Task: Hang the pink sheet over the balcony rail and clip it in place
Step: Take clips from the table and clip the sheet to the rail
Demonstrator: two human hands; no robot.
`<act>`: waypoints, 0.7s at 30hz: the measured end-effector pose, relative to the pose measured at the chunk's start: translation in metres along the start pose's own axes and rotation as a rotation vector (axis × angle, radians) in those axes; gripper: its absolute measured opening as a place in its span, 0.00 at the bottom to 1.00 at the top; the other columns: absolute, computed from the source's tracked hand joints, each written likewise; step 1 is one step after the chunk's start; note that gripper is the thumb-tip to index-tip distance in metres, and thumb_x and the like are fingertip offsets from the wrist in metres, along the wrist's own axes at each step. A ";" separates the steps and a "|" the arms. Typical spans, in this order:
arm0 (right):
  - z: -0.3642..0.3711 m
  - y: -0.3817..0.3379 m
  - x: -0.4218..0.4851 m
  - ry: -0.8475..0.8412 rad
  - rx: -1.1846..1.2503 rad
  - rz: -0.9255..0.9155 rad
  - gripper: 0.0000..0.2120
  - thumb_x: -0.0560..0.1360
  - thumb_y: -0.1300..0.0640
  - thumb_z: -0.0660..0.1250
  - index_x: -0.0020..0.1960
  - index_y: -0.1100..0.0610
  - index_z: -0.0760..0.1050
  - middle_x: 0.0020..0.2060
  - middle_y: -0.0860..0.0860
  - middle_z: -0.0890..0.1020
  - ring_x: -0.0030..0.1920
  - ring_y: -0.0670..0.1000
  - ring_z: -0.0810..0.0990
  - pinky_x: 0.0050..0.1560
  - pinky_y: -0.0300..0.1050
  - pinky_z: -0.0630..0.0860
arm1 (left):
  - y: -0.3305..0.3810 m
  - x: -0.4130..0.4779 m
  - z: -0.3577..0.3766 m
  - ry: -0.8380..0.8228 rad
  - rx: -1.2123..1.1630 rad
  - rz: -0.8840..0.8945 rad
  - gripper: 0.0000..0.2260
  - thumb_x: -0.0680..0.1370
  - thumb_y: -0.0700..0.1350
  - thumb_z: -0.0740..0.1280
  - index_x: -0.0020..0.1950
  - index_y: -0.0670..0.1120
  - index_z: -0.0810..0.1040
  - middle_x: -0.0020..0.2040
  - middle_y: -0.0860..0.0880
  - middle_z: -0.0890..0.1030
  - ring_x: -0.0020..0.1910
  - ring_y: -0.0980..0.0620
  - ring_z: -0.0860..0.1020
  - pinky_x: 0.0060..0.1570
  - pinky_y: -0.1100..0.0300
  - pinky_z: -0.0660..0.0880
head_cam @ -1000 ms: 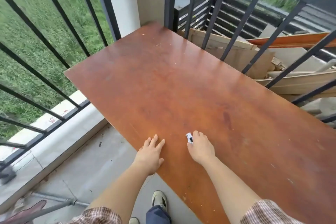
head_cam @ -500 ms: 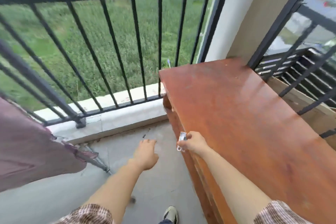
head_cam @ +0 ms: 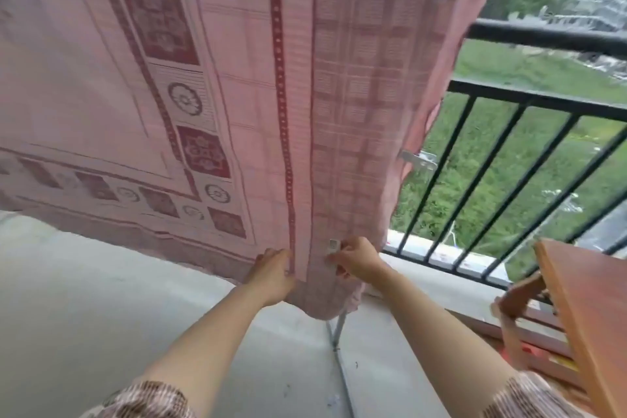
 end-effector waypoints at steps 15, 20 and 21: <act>0.314 -0.355 0.074 -0.450 -0.145 -0.513 0.11 0.67 0.62 0.75 0.43 0.68 0.79 0.43 0.66 0.83 0.36 0.54 0.79 0.44 0.54 0.80 | -0.329 -0.064 -0.275 0.510 -0.200 -0.473 0.16 0.77 0.44 0.61 0.66 0.47 0.73 0.64 0.42 0.72 0.62 0.43 0.72 0.59 0.56 0.69; 0.408 -0.461 0.100 -0.553 -0.166 -0.643 0.10 0.66 0.62 0.76 0.36 0.60 0.73 0.35 0.62 0.82 0.34 0.55 0.79 0.41 0.52 0.79 | -0.426 -0.057 -0.358 0.592 -0.227 -0.556 0.18 0.77 0.45 0.62 0.68 0.47 0.71 0.66 0.43 0.70 0.64 0.45 0.71 0.58 0.58 0.68; 0.426 -0.483 0.107 -0.561 -0.158 -0.655 0.12 0.66 0.62 0.76 0.36 0.59 0.72 0.35 0.62 0.82 0.34 0.55 0.80 0.40 0.52 0.79 | -0.442 -0.053 -0.379 0.614 -0.230 -0.560 0.18 0.77 0.44 0.62 0.68 0.47 0.72 0.66 0.43 0.71 0.65 0.45 0.71 0.59 0.58 0.68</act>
Point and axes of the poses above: each hand's wrist, its own x-axis towards the middle knuckle, its own z-axis out of the palm, y = z × x, the point moved 4 cm from there along x, towards the middle knuckle
